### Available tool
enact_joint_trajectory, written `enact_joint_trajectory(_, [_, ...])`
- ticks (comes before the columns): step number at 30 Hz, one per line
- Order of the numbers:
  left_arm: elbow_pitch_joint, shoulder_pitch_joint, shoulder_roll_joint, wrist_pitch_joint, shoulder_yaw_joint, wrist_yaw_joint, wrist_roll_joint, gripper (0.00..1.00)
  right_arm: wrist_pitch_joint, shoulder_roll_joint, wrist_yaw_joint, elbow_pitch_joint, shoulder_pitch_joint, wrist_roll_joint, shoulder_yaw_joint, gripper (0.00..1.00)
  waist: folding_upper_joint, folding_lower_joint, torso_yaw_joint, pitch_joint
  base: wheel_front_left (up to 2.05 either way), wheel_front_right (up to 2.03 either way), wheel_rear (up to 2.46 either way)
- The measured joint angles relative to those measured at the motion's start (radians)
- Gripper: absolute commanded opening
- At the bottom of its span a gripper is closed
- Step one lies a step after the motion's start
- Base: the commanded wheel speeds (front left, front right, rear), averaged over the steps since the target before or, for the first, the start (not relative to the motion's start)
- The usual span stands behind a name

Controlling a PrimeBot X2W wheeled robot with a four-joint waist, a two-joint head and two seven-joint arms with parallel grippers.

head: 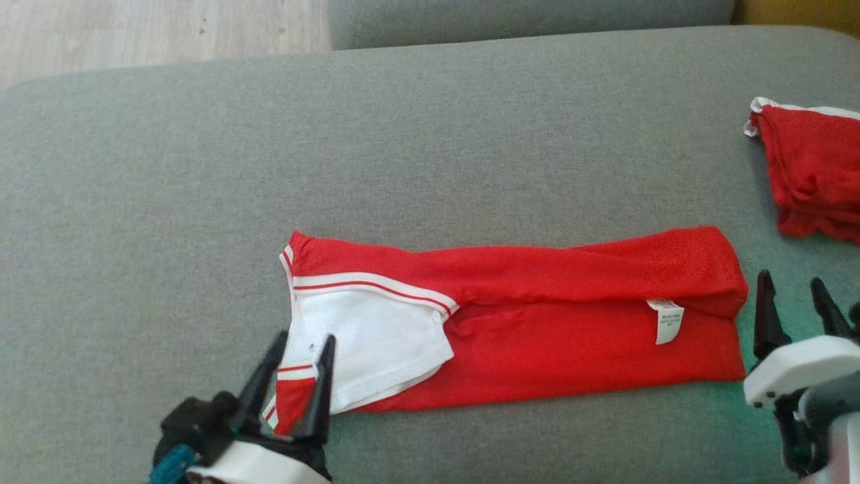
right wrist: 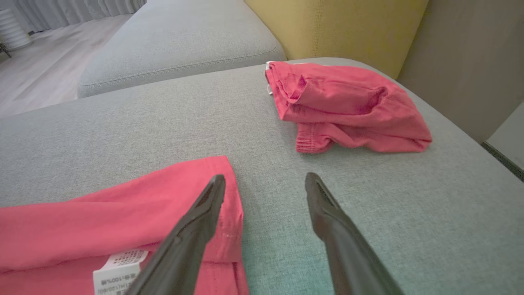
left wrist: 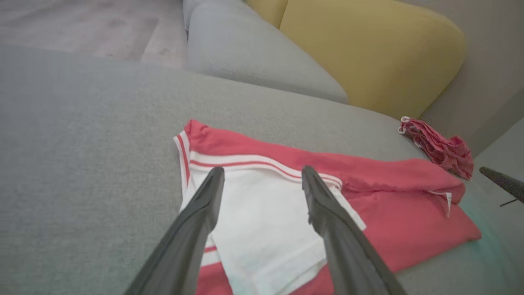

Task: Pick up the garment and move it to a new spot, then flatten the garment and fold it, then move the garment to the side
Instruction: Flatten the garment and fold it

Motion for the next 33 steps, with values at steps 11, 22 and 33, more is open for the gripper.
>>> enact_joint_trajectory(11, [-0.018,-0.003,-0.004,-0.049,0.081,0.084,0.050,1.00,0.032,0.013,0.000,0.014,-0.003,-0.029,0.027,1.00,0.0000,0.0001,0.017,-0.003,0.00,0.00,0.00])
enact_joint_trajectory(22, [-0.018,-0.006,-0.005,-0.053,0.089,0.092,0.064,1.00,0.060,0.002,0.000,0.206,-0.086,-0.054,0.035,1.00,0.0000,0.0002,0.054,0.037,0.00,0.00,0.00])
enact_joint_trajectory(33, [-0.018,-0.006,-0.005,-0.057,0.100,0.100,0.073,1.00,0.039,0.012,0.000,0.269,-0.118,-0.053,0.065,0.00,0.0000,0.0002,0.038,0.020,0.00,0.00,0.00])
